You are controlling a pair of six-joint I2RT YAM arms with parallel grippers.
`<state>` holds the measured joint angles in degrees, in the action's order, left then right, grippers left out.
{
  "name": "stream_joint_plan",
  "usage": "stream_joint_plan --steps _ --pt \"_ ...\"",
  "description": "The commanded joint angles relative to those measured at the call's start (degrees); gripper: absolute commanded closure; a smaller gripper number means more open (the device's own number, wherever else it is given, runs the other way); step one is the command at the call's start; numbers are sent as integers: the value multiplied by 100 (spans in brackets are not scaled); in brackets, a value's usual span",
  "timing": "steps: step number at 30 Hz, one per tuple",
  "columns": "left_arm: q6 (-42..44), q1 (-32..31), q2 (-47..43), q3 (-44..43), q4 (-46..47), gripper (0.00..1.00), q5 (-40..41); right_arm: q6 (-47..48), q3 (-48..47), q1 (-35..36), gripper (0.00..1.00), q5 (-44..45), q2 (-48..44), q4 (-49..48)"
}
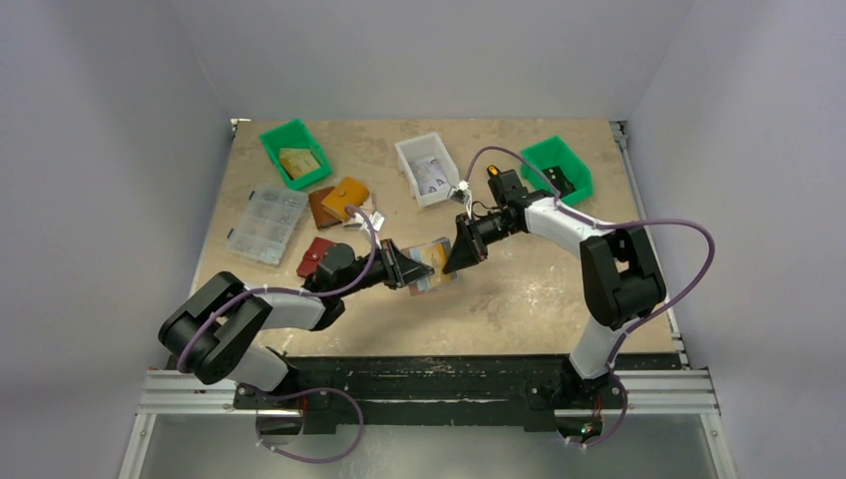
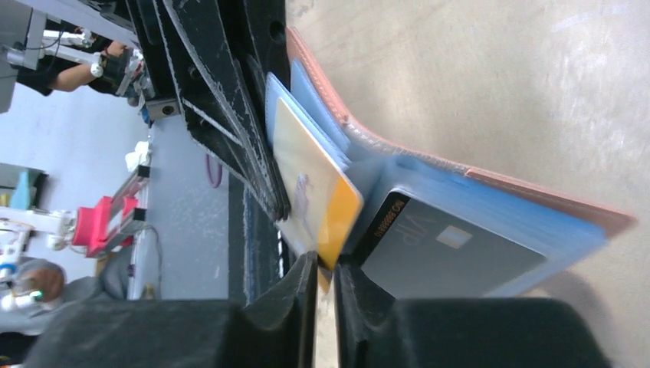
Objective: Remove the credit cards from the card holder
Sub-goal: Remove the credit card from the card holder.
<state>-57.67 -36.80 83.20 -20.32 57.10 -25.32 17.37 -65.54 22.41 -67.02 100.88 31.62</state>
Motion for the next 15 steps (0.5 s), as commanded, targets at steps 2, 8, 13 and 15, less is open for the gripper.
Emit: stream_joint_plan --steps 2,8,13,15 --pt "-131 8 -11 45 588 95 85 -241 15 15 100 -621 19 -193" --pt "-253 218 35 225 360 76 195 -402 107 6 100 68 113 -410" --pt "-355 446 446 488 651 85 114 -606 148 8 100 774 441 -566" --pt "-456 525 763 628 1018 96 22 -670 159 8 100 1084 526 -617"
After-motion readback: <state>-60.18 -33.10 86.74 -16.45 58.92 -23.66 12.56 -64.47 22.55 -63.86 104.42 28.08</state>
